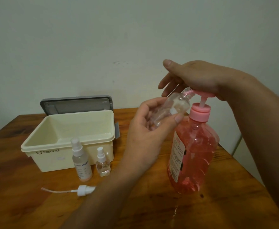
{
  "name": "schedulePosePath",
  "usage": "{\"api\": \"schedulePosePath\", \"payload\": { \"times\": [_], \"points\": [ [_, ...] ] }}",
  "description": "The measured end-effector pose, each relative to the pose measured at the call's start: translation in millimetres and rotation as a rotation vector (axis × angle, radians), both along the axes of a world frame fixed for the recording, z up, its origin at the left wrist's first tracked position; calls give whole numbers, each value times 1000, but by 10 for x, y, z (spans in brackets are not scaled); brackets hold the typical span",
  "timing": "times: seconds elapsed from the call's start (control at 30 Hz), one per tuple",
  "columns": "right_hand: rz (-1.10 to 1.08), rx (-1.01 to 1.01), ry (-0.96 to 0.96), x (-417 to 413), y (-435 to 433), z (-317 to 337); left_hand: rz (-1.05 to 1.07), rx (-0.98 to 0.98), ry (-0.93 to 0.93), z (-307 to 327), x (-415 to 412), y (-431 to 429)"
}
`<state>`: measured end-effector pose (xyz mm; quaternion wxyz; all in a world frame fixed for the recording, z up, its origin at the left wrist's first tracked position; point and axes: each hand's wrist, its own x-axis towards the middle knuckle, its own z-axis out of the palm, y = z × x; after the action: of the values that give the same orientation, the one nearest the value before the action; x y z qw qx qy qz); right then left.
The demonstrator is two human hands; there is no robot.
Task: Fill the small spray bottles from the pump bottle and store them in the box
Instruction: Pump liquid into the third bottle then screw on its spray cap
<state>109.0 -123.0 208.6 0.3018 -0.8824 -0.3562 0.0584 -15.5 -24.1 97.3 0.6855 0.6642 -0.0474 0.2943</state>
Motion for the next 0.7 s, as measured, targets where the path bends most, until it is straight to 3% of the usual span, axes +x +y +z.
{"api": "schedulePosePath", "payload": {
  "times": [0.17,0.4,0.7],
  "points": [
    [6,2,27,-2,-5,-93,9,-64,-4,-55,-10,-36],
    [14,50,72,-21,-23,-90,-1,-22,11,-42,-58,-54],
    [-6,-30,30,-49,-29,-145,-15,3,30,-93,-72,-45]
  ]
}}
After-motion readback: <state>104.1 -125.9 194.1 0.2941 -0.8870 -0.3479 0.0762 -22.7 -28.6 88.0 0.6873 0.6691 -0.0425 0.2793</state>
